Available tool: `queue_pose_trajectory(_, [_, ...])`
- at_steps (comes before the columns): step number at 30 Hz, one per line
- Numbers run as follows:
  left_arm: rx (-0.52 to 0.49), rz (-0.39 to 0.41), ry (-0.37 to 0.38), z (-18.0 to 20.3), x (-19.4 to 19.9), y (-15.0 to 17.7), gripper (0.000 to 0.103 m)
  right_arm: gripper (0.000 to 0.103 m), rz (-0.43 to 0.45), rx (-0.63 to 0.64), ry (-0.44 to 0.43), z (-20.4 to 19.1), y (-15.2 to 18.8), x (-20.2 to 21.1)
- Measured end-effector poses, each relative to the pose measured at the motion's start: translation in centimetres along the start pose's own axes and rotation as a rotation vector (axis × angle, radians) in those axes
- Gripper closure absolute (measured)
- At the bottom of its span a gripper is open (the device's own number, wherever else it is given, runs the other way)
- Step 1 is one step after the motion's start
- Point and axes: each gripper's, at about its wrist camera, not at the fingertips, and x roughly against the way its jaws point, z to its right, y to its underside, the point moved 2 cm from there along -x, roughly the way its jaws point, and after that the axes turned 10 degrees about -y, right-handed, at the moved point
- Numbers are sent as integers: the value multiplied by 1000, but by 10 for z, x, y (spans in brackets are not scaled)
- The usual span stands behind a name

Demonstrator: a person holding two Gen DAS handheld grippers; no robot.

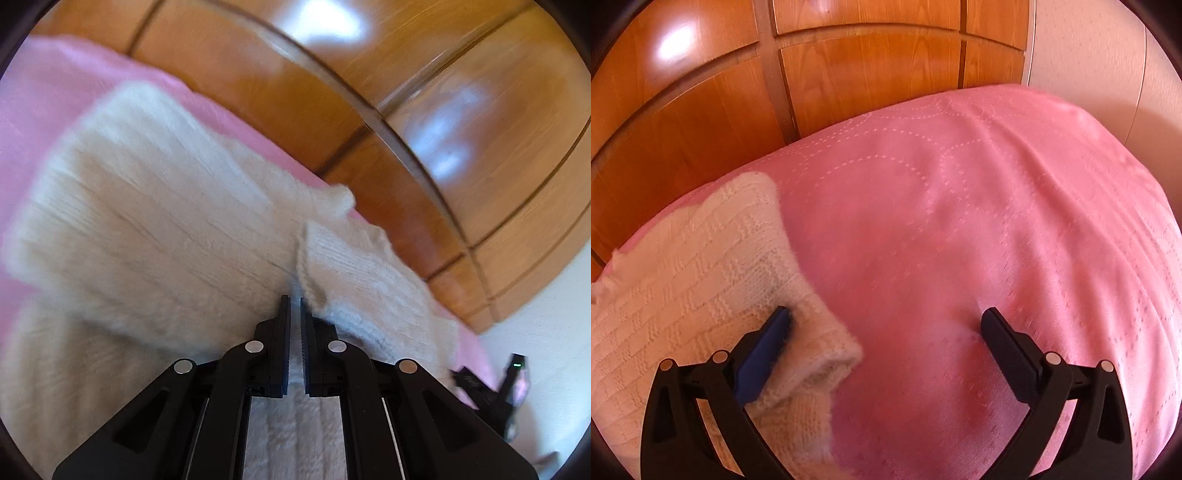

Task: Fold small clothes
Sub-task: 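Fold the side edge over toward the sweater center with the left tool, then open the left tool and release the folded side edge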

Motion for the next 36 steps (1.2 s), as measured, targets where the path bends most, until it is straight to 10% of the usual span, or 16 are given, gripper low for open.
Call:
queue_pose_trajectory(5, [-155,121,32,52,34,-6,99,2,26,35,42,-9,7,5])
queue_pose_trajectory(13, [-308,-37,-180,73,-52,-6,99,2,33,28,29,-8,11,8])
queue_pose_trajectory(18, [-174,-39,-30,40,-55,-8,99,2,35,38,38,-10,11,8])
queue_pose_trajectory(28, [-91,-14,20,16,-15,10,98,2,34,28,28,-8,10,7])
queue_pose_trajectory(29, [-83,-16,20,12,-9,13,95,2,34,28,27,-7,10,7])
queue_pose_trajectory(33, [-85,-9,-4,2,22,30,29,2,37,14,5,-5,9,9])
queue_pose_trajectory(36, [-77,-2,-19,-7,40,41,28,2,58,-19,-72,3,10,16])
